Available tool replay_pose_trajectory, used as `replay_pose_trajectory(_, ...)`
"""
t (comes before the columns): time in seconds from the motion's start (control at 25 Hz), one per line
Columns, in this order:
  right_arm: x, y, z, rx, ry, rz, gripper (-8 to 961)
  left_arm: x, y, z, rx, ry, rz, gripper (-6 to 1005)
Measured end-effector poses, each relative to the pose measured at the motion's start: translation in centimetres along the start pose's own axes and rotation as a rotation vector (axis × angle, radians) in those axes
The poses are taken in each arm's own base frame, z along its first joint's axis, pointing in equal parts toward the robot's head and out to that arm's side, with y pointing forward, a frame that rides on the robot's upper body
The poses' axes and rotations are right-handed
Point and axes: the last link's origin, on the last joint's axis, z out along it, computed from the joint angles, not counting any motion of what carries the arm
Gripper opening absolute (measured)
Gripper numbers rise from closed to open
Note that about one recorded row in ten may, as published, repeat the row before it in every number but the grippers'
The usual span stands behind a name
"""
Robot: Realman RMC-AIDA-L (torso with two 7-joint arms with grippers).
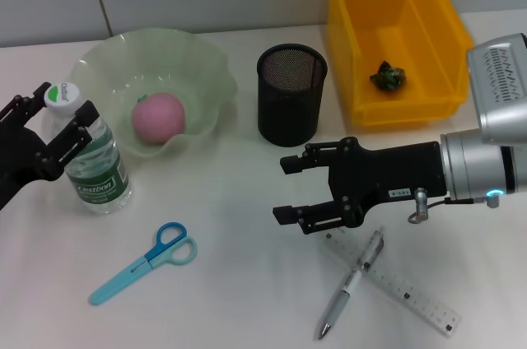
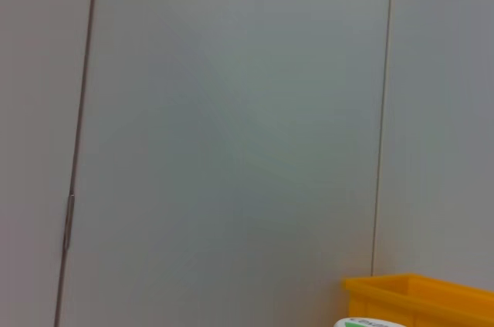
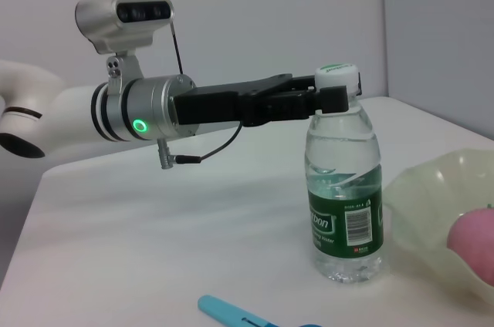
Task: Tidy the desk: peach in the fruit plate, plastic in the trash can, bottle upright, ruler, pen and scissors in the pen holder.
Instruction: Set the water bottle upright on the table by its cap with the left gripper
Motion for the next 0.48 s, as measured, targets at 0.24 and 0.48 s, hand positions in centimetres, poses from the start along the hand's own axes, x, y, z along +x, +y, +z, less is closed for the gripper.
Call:
replay_pose_trajectory(0.24,0.00,-0.01,0.00,0.001,0.000,0.001,765,0.04,0.01,0.01,-0.002,0.002,-0.001,699)
replay_pose_trajectory(0.48,-0.02,-0.06,0.01,0.003,0.000,0.001,765,0.27,0.05,-0.02,-0.012,0.012,-0.003,767)
